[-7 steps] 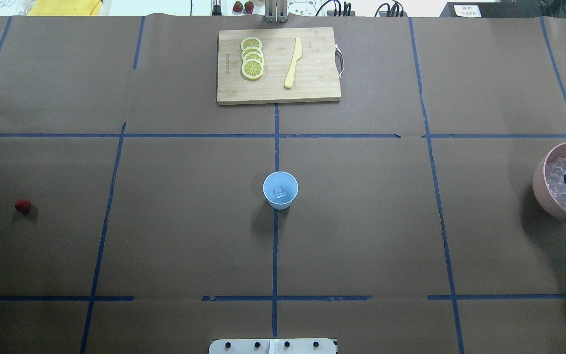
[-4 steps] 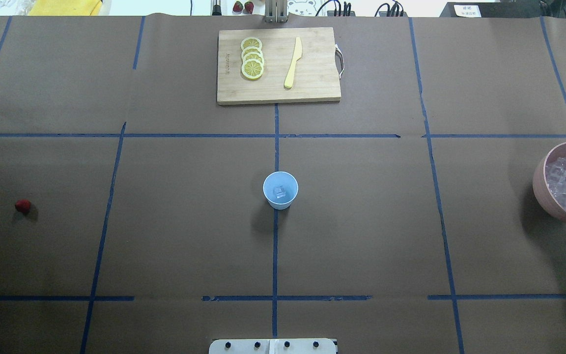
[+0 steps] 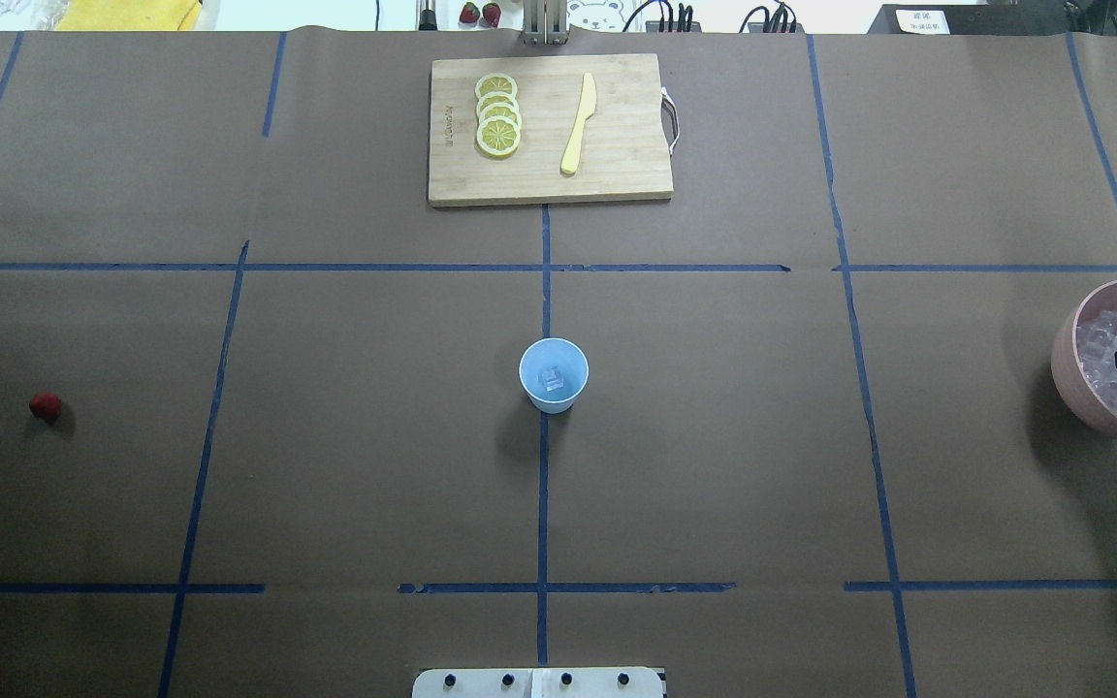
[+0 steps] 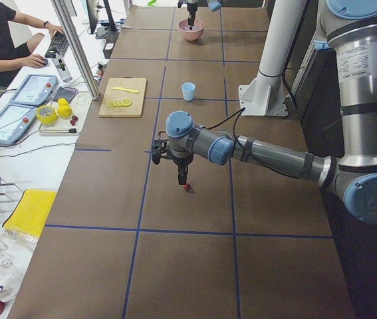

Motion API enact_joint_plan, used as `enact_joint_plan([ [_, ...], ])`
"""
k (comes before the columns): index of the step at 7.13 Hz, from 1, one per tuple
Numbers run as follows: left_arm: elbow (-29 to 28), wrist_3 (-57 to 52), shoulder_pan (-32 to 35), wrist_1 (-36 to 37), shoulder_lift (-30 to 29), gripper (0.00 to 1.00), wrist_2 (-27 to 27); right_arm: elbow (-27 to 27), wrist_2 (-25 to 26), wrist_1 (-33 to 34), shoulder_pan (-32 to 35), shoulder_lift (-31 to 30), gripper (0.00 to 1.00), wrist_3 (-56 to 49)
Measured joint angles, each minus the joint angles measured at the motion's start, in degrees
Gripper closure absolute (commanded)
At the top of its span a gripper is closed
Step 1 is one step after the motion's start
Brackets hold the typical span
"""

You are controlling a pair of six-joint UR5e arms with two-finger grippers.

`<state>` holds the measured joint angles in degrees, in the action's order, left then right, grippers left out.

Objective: Put ice and strawberries in cup
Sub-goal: 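Lower the right gripper into the bowl and grasp another ice cube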

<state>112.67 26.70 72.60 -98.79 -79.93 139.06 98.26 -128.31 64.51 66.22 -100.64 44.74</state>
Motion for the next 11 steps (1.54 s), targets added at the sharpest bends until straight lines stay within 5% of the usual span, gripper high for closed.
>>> enact_joint_plan([
  [3, 0.00, -0.07, 0.00, -0.06, 0.16, 0.00, 0.09, 0.00, -0.01, -0.02, -0.18, -0.08, 0.97, 0.00],
  [7, 0.32, -0.05, 0.12, -0.04, 0.29, 0.00, 0.37, 3.45, -0.95, -0.11, 0.05, -1.65, 1.00, 0.00],
  [9, 0.35, 0.01, 0.16, -0.07, 0.29, 0.00, 0.50, 13.98, -1.02, 0.92, 0.94, -5.86, 1.00, 0.58],
  [11, 0.54, 0.02, 0.18, -0.07, 0.30, 0.00, 0.58, 22.04, -1.33, 3.24, -0.94, -3.92, 1.00, 10.35],
])
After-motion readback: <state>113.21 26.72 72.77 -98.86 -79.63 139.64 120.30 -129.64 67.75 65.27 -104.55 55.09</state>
